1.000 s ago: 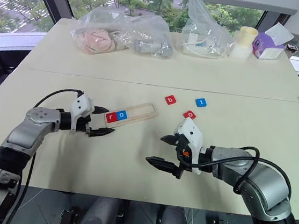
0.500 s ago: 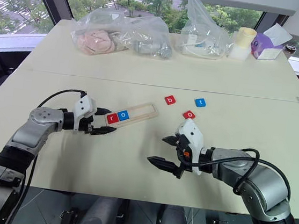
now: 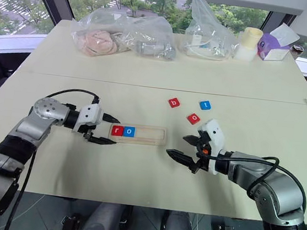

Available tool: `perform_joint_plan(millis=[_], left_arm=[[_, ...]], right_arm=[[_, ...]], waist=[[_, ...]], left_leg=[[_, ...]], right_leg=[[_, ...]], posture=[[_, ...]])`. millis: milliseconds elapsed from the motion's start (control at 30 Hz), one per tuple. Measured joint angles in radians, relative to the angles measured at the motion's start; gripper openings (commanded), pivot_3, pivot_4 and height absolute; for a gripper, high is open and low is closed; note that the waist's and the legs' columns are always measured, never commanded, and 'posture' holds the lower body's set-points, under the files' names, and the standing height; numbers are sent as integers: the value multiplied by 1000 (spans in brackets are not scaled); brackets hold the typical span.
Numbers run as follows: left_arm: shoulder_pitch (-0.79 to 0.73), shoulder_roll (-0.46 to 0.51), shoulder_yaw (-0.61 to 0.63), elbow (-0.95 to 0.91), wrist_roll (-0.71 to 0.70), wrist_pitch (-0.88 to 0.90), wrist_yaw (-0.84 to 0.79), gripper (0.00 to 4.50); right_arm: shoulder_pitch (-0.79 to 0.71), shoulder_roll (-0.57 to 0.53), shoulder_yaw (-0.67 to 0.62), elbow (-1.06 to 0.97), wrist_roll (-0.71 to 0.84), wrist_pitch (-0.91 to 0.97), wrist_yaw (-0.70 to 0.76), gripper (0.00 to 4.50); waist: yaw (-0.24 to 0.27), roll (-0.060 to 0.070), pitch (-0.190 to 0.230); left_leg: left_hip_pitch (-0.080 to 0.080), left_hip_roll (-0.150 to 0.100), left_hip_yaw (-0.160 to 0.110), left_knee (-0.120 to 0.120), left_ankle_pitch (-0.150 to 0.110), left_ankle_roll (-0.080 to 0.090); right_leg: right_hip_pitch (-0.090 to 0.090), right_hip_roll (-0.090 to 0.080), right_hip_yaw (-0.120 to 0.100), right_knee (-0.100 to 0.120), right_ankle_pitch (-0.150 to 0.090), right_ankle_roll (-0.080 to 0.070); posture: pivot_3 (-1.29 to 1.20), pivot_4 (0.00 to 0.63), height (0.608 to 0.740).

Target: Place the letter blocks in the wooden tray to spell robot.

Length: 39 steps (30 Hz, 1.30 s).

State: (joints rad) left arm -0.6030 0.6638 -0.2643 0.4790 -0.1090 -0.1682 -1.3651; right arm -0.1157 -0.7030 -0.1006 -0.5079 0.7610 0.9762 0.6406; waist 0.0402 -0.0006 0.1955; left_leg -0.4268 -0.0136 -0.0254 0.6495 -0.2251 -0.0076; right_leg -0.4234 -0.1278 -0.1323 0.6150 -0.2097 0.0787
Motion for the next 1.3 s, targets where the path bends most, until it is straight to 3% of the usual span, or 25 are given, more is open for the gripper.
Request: perform_joint_plan(millis=[133,200,233,500,667,800,900,1167,1300], left_arm=[[-56,-28,-13,103,10,-60,-39,3123],[-77,-40,-16,143,13,-84,-52,4164],[-85,-43,-16,158,15,-98,-54,4475],[-97,-49,7,172,23,-43,-72,4475],[-5,98,24,-38,5,158,-111,4475],[86,163,152,-264,-134,435,-68,4475],[99,164,298,-394,-240,615,58,4475],[240,123,449,-716,-332,838,348,4475],[299,117,480,-792,-360,871,418,4475]], right_arm=[[40,6,-9,-54,21,14,-21,4500],[46,8,-9,-65,28,19,-34,4500],[50,8,-9,-72,30,20,-40,4500],[51,12,-13,-80,29,6,-69,4500],[-63,79,-38,-32,-35,-92,-139,4500],[-243,169,63,158,-181,-134,-231,4500],[-412,270,165,374,-297,-164,-284,4500],[-740,469,222,874,-442,-282,-293,4500],[-781,493,257,1038,-509,-348,-244,4500]], waist=[[0,0,0],[1,0,0],[1,0,0],[-1,0,-1],[-28,-1,-1],[-38,-2,1],[-44,-2,1],[-59,-2,2],[-50,-2,2]], left_leg=[[0,0,0,0,0,0],[0,0,0,1,0,0],[0,0,0,1,0,0],[1,1,-1,1,0,0],[1,8,0,0,0,0],[1,11,1,0,0,0],[1,11,1,0,0,0],[2,9,10,-1,0,0],[2,9,10,-1,0,0]], right_leg=[[1,0,0,0,0,0],[1,0,0,0,0,0],[1,0,0,0,0,0],[1,0,0,0,0,0],[-2,7,4,0,2,-2],[-5,11,6,2,3,-6],[-6,12,6,4,4,-6],[-7,12,12,5,7,-8],[-7,12,12,5,7,-8]], posture=[[0,150,740],[0,150,740],[0,150,740],[0,150,740],[0,150,740],[0,150,740],[0,150,740],[0,150,740],[0,150,740]])
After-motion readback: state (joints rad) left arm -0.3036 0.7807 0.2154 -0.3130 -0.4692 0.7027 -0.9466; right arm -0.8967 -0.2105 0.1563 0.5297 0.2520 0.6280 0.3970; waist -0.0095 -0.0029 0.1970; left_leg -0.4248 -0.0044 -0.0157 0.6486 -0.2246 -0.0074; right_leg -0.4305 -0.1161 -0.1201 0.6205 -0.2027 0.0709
